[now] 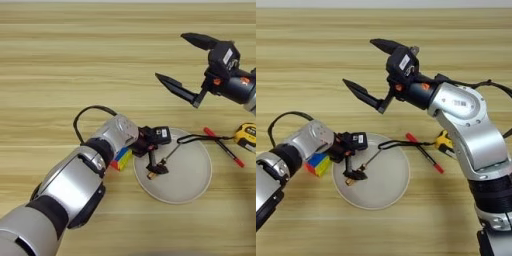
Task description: Move the objects on the table
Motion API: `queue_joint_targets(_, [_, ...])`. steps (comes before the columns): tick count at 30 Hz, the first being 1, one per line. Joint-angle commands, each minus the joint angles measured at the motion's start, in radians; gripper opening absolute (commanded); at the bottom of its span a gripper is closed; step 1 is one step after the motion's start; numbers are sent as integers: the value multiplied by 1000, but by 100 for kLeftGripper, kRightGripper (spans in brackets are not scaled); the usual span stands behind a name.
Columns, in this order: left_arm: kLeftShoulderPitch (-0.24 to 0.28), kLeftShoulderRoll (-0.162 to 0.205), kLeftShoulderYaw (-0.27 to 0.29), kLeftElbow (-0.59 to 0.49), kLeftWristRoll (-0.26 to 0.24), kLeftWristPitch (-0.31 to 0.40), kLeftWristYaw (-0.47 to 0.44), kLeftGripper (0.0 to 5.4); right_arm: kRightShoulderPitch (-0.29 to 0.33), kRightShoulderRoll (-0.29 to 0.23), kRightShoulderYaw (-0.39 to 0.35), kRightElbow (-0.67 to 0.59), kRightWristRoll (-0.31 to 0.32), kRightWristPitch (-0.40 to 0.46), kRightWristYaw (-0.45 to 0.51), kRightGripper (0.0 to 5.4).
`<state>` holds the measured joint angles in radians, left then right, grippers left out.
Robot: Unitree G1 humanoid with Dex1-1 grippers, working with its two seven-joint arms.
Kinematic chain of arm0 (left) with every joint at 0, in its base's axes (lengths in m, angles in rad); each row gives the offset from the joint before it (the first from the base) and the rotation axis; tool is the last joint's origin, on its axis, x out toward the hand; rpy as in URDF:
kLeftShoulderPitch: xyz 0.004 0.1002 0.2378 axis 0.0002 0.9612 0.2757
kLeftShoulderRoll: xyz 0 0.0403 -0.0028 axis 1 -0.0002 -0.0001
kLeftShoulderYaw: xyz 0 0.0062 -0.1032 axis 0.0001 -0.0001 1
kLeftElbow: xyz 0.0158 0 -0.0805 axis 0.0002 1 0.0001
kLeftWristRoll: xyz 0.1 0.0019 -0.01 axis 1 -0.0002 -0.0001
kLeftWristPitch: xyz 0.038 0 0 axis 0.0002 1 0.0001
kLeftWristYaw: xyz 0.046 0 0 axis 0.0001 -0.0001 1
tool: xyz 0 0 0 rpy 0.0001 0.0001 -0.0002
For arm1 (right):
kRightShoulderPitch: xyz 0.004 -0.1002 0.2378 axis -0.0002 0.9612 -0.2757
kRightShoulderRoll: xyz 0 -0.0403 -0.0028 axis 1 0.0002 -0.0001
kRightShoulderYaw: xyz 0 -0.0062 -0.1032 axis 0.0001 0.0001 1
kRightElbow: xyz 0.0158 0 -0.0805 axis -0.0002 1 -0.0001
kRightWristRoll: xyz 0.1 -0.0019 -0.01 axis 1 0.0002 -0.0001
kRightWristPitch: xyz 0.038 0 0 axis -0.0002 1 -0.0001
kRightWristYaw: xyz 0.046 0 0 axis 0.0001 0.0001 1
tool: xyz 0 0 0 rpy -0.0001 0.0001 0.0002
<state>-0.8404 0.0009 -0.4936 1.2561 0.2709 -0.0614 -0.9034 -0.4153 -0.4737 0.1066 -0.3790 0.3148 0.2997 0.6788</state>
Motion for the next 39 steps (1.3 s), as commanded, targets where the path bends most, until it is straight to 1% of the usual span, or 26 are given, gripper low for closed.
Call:
queue_joint_targets(1, [-20, -5, 10, 30, 34, -2, 42, 537, -8, 5, 4, -7, -7, 9, -5, 540])
queue_joint_targets(13, [-29, -10, 44, 57, 62, -13, 127, 537, -2, 14, 8, -2, -15, 6, -3, 540])
queue_joint_targets(16, [-35, -15, 58, 64, 63, -9, 174, 537, 0, 17, 9, 0, -18, 5, -3, 540])
queue_joint_targets(21, [-34, -15, 68, 69, 69, -12, 192, 537, 1, 22, 12, 0, -22, 7, -6, 540])
queue_joint_targets(25, [-30, -14, 74, 68, 70, -18, 190, 537, 1, 24, 13, 1, -24, 7, -7, 540])
queue_joint_targets(29, [-32, -21, 100, 64, 53, -9, 189, 537, 2, 23, 13, 7, -26, 3, -6, 540])
queue_joint_targets(33, [-39, -29, 119, 53, 44, -15, 175, 537, 2, 23, 13, 13, -28, 1, -4, 540])
queue_joint_targets(35, [-43, -38, 134, 45, 33, -10, 175, 537, 2, 22, 14, 15, -29, -1, -4, 540])
queue_joint_targets(39, [-41, -64, 167, 2, -4, -25, 110, 537, 2, 24, 20, 23, -34, -7, -2, 540])
